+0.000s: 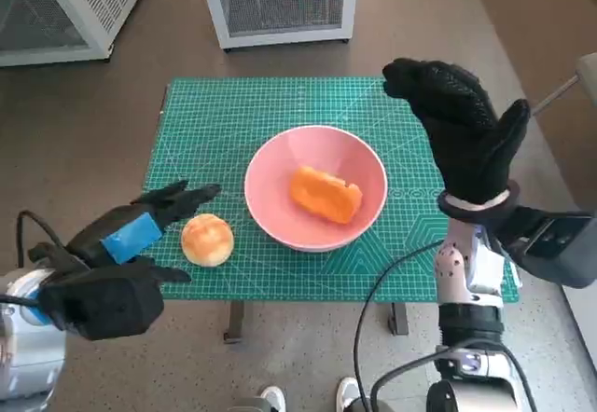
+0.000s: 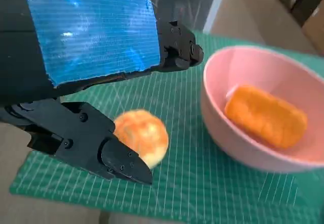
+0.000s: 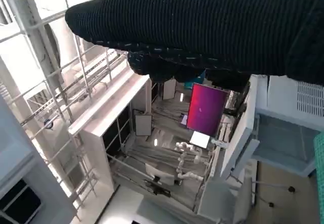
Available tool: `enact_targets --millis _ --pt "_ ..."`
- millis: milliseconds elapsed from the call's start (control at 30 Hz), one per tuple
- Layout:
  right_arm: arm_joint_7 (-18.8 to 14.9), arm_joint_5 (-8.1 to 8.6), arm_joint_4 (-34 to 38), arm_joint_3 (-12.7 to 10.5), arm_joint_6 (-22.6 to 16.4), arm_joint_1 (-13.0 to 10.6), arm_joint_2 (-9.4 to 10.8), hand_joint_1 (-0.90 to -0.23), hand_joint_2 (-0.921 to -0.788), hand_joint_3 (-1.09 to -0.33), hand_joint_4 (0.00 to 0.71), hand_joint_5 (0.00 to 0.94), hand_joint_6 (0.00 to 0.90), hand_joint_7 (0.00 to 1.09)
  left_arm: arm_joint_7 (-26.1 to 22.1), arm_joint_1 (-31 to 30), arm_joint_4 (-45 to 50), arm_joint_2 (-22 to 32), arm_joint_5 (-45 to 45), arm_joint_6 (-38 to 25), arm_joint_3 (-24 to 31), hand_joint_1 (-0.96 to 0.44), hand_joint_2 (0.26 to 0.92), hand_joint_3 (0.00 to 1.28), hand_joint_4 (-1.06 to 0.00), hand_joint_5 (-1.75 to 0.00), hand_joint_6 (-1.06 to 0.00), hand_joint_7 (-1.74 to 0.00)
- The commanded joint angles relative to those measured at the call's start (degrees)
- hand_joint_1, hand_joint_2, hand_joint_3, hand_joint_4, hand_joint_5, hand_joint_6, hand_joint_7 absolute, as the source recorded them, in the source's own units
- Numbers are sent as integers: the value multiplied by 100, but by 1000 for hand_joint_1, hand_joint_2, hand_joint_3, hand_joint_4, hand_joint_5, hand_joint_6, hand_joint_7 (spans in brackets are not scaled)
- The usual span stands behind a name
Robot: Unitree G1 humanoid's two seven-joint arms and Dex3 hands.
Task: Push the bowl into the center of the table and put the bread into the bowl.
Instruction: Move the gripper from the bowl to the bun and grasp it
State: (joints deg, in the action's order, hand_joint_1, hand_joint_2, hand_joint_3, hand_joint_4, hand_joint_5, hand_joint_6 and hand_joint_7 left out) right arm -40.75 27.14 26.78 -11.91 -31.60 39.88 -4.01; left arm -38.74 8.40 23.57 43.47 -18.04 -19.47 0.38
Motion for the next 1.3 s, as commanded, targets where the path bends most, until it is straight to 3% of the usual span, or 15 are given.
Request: enact_targets --millis 33,533,1000,1300 --pt "-76 54 57 10 109 -105 -34 -602 -921 -607 220 0 -1 597 32 -11 -253 -15 -58 8 -205 -13 761 3 -13 0 -185 -2" --pt "-121 70 -14 2 246 -84 -101 -608 -921 -606 219 0 -1 596 326 401 -1089 -261 -509 44 -925 63 769 5 -26 -4 -181 -3" --pt "-176 32 8 27 257 -87 -93 -610 -921 -610 216 0 -1 590 1625 668 -2379 -821 -1359 550 -1489 66 792 13 -181 -23 -278 -26" --pt "-187 22 -29 42 290 -114 -107 -609 -921 -611 222 3 -1 560 2407 787 -2974 -1001 -1806 923 -1664 93 832 20 -372 -23 -459 -38"
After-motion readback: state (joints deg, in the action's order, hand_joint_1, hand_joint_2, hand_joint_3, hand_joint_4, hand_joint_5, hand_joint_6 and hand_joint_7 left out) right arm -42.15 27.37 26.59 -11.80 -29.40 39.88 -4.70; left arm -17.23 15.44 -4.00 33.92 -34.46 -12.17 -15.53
